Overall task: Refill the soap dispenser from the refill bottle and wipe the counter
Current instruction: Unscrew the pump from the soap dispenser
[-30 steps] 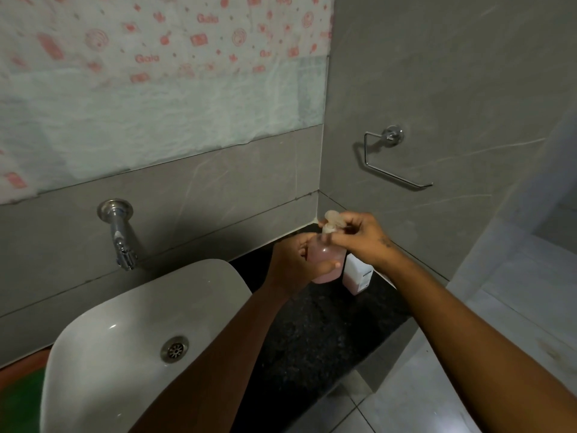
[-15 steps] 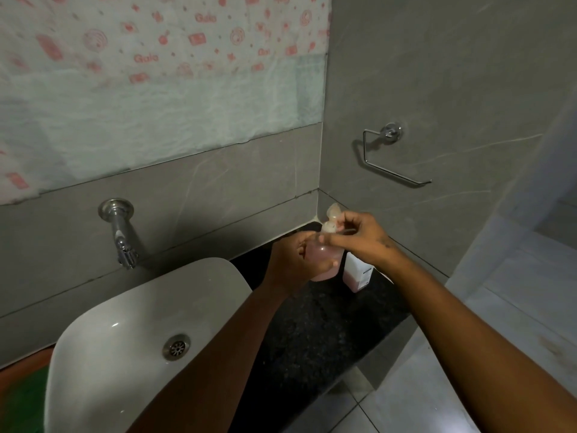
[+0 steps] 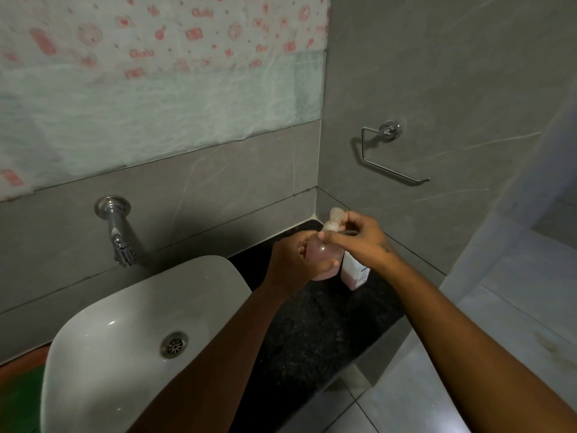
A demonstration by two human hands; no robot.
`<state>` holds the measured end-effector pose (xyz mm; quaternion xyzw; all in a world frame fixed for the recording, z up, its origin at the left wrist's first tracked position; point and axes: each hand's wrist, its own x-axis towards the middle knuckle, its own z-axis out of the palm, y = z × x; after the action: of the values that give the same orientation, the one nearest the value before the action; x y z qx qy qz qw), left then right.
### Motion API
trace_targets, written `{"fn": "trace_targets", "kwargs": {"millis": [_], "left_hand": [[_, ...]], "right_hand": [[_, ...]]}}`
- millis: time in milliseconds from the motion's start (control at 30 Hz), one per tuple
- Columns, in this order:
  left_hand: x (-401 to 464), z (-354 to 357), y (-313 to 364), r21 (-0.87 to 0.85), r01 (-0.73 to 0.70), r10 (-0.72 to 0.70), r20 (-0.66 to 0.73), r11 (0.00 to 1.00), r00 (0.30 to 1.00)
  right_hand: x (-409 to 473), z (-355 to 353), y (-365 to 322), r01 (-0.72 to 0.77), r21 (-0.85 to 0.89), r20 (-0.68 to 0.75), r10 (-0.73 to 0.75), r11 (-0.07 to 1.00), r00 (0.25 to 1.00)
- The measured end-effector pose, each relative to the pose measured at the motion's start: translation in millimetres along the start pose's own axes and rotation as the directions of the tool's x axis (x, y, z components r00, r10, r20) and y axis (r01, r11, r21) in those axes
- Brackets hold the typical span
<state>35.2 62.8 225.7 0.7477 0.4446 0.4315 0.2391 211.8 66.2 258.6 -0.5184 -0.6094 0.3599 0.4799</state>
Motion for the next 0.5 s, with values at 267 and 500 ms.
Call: {"fn": "trace_targets", "kwargs": {"millis": [267, 500], "left_hand": [[-2.1, 0.9, -2.0, 0.064, -0.068, 0.068, -0.005, 0.996, 0.998], [-10.2, 0.1, -10.7, 0.074, 0.032, -0.035, 0.041, 0.997, 0.999]], "right_hand": [[-0.7, 0.2, -4.2, -0.043, 0.057, -0.016, 0.044, 0.997, 0.999], [11.1, -13.7, -25.5, -0.010, 0.200, -0.120, 0.035, 0.980, 0.992]]}}
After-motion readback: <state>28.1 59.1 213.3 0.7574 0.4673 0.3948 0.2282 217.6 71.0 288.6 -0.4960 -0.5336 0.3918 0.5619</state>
